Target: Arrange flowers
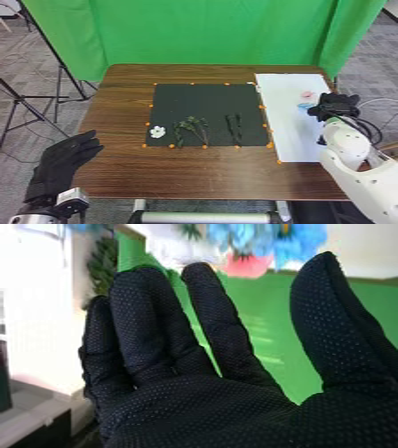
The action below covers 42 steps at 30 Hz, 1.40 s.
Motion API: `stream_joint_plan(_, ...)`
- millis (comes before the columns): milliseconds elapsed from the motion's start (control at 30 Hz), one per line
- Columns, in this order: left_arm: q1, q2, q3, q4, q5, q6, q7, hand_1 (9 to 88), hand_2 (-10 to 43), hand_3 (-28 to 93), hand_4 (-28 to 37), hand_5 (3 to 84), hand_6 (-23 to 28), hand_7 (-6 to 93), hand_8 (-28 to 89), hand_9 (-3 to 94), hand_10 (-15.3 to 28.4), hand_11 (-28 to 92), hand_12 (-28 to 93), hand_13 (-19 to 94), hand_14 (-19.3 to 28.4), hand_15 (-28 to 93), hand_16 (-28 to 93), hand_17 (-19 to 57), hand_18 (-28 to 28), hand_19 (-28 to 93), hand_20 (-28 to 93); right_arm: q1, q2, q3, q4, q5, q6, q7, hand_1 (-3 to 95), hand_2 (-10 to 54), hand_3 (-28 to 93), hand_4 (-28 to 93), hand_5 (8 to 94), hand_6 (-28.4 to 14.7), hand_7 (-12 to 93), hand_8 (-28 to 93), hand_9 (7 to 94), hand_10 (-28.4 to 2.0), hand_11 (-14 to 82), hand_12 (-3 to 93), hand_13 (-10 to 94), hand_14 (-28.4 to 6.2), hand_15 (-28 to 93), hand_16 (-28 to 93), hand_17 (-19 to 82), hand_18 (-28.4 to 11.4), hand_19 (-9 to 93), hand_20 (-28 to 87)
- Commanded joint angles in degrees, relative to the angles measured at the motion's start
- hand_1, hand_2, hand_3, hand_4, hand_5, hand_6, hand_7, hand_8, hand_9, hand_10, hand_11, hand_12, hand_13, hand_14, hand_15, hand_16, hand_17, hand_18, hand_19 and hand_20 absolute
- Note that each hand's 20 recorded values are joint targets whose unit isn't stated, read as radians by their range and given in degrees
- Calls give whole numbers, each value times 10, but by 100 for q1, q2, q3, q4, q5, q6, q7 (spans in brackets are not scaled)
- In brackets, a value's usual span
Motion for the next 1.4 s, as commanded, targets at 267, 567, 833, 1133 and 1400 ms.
stream_joint_plan(267,14,-153,-32,-10,73,-101,-129,272,61,830,-136,463,141,145,-86,387,223,367,89,276,284,594,-126,-98,212,564,121,124,-177,-255,173,-216,49,129,197,15,843,-251,487,-97,191,-119,441,-251,325,189,310,-266,785,136,62,-284,623,453)
stream_joint_plan(567,-53,-148,20,6,80,-139,-157,272,61,831,-135,462,141,145,-87,387,223,367,89,277,284,595,-126,-99,212,565,120,386,-91,-540,322,-472,281,399,205,14,830,-244,504,-108,183,-117,449,-266,339,187,321,-282,794,134,78,-284,603,504)
stream_joint_plan(833,-100,-155,64,21,86,-146,-157,271,61,831,-135,463,142,145,-86,387,222,367,90,278,284,597,-127,-98,212,565,120,643,-110,-725,517,-553,413,313,219,13,825,-248,514,-114,179,-113,454,-272,342,186,330,-284,797,131,88,-284,598,523)
stream_joint_plan(1133,-142,-135,83,49,77,-164,-136,271,61,831,-135,462,142,143,-86,386,223,366,89,279,284,598,-127,-98,212,564,120,787,-326,-902,657,-553,460,136,235,7,829,-252,515,-104,186,-118,451,-260,347,186,328,-284,800,127,93,-284,596,523)
stream_joint_plan(1400,-156,-138,59,49,89,-195,-171,271,62,831,-135,462,142,144,-86,387,223,368,90,278,284,598,-127,-99,212,565,120,663,-395,-920,638,-494,351,132,248,0,833,-255,518,-84,197,-128,453,-248,342,181,325,-282,797,126,90,-284,589,520)
